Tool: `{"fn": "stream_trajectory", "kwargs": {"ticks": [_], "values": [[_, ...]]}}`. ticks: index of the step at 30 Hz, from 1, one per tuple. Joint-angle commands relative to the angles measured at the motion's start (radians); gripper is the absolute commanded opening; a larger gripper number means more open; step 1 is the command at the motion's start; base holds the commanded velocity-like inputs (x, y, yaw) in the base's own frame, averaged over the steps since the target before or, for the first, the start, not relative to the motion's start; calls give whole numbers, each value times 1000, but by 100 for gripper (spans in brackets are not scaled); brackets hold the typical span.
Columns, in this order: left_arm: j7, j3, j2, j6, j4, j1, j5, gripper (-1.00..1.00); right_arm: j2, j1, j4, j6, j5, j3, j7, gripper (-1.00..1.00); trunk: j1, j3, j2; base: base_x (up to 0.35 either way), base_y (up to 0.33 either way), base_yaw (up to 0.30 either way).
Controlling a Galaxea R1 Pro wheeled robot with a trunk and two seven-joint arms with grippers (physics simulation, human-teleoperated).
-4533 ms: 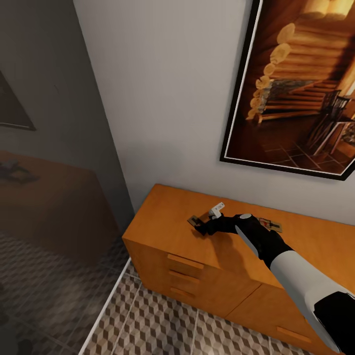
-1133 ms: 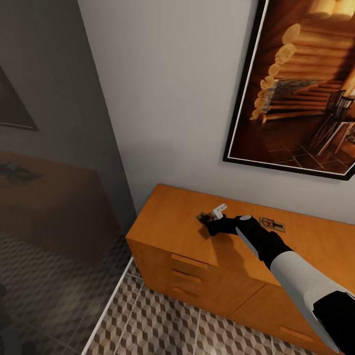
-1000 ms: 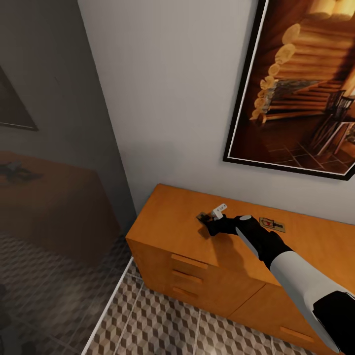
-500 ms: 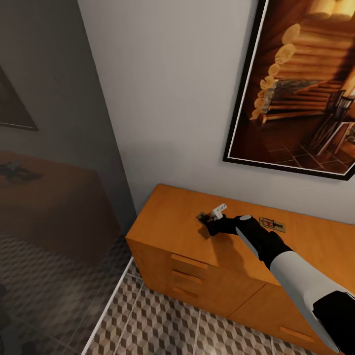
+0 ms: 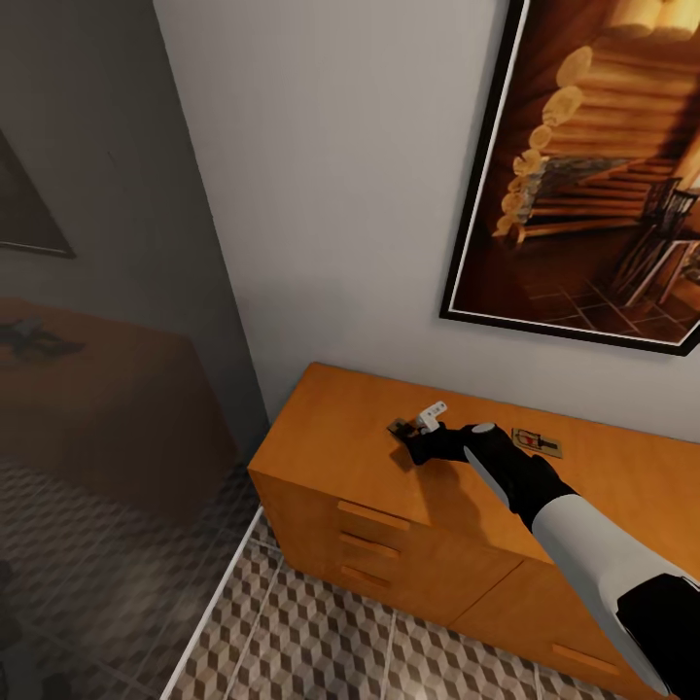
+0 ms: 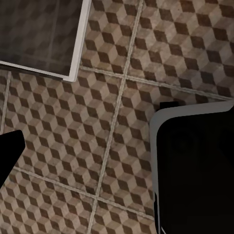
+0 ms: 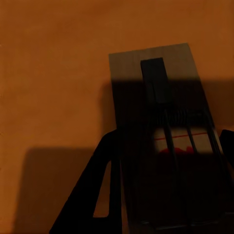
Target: Take the four mousetraps from the cabinet in the bathroom and place them on the bathroom floor. Make sure all four end up on the same floor surface, and ensure that at least two of them are either under or directly next to the same bathroom sink.
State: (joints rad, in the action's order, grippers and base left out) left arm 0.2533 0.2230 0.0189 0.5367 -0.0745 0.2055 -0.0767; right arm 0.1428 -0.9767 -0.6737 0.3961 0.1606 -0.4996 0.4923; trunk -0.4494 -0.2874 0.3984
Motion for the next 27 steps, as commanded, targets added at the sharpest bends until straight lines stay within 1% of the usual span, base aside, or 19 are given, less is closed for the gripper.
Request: {"fn": "stream_trajectory", "kwargs": {"ticks": [1,4,6,8,10,18,25,27], "values": [[1,9,-1,6,-4,2,-8,100,1,0,-3,13,7,-6,0,-100,-1,-2,2,0,0,0],[1,9,-1,6,-4,2,-8,100,1,0,-28,39,7,-5,0,-100,-1,-2,2,0,0,0],[1,9,-1,6,-4,2,-8,100,2,0,-47,64,6,-5,-1,-100,-1,-2,2,0,0,0],[1,9,-1,6,-4,2,-8,100,3,0,-77,105,6,-4,-1,-100,-1,-2,2,0,0,0],[1,9,-1,6,-4,2,-8,100,3,0,-94,125,5,-4,-2,-100,-1,-2,2,0,0,0],[1,9,-1,6,-4,2,-8,100,3,0,-226,255,5,-2,-4,-100,-1,-2,2,0,0,0],[1,9,-1,6,-4,2,-8,100,3,0,-310,315,5,-2,-5,-100,-1,-2,2,0,0,0],[1,9,-1,6,-4,2,-8,100,3,0,-346,354,5,-2,-6,-100,-1,-2,2,0,0,0]]}}
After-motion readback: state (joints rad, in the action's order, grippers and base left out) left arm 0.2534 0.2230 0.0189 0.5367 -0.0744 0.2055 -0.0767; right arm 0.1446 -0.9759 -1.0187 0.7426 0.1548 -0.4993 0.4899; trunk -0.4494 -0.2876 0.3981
